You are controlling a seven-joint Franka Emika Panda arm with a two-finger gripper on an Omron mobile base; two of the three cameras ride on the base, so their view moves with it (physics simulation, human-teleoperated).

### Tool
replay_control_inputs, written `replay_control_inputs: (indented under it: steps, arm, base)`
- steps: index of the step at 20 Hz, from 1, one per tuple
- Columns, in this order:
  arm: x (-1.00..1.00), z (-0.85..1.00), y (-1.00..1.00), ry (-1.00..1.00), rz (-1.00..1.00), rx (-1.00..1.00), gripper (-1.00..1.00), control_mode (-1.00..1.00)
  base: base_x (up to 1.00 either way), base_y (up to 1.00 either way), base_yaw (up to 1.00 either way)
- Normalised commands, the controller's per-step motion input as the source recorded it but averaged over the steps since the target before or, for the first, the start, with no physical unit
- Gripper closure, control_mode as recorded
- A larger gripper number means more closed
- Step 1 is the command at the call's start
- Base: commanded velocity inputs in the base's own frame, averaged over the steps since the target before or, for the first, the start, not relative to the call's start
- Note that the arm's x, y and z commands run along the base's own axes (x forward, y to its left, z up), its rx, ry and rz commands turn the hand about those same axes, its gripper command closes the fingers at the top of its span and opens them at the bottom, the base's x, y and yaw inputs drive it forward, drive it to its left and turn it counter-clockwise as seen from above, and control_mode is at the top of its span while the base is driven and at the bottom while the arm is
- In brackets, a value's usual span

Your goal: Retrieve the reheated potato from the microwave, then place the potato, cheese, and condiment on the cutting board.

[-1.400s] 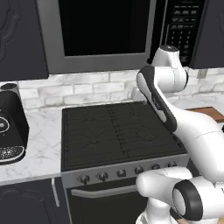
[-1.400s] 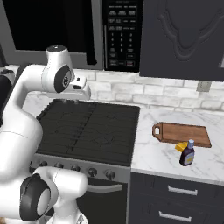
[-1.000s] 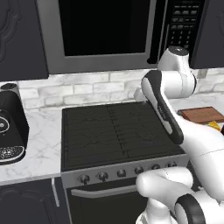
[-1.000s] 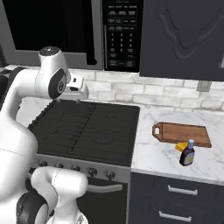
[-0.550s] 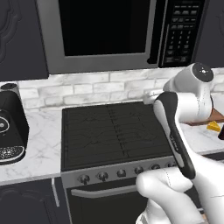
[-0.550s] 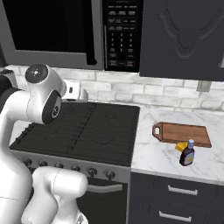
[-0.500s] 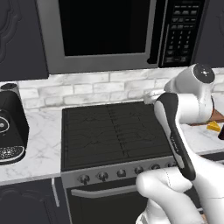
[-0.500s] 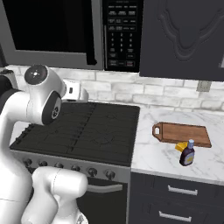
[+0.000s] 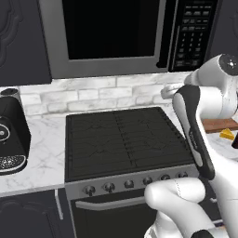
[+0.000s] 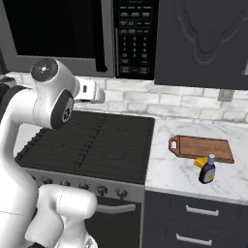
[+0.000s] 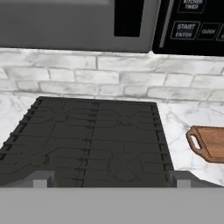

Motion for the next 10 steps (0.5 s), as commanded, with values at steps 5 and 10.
replay_control_inputs:
  steps: [5,10]
  arm:
    - [0.1,0.53,-0.06,0.0,0.0,0.0,-1.0,-1.0]
    - [0.26,0.48,0.0,0.02,0.0,0.0,-1.0,-1.0]
  base:
    - [0.0,0.0,0.0]
    - [0.0,0.0,0.0]
